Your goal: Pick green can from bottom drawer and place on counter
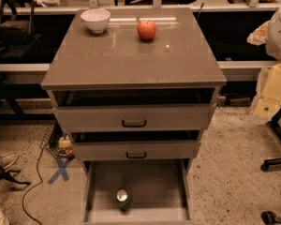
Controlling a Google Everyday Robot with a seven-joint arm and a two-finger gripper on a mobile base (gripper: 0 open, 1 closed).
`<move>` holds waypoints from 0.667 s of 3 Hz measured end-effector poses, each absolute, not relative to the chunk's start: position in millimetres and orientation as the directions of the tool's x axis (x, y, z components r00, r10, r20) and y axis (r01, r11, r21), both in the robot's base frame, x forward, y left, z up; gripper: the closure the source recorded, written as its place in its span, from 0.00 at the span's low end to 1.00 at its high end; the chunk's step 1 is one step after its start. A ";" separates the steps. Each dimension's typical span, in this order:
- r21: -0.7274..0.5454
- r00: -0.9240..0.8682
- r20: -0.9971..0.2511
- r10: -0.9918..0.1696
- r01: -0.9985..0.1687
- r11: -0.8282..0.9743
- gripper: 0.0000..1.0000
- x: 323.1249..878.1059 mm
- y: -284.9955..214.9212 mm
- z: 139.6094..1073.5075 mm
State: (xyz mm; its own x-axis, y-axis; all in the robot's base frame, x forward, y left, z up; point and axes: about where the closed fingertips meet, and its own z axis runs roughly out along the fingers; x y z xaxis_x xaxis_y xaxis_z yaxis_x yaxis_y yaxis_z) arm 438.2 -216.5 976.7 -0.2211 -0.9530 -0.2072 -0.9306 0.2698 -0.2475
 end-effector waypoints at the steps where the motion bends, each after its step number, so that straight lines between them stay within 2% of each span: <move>1: -0.245 -0.220 -0.215 -0.952 -0.931 0.270 0.00 438.4 -216.2 975.8; 2: -0.230 -0.210 -0.263 -0.942 -0.934 0.273 0.00 439.0 -214.2 970.6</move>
Offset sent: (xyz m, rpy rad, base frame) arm 0.0016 0.0031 -0.0174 0.1193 0.0247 0.0250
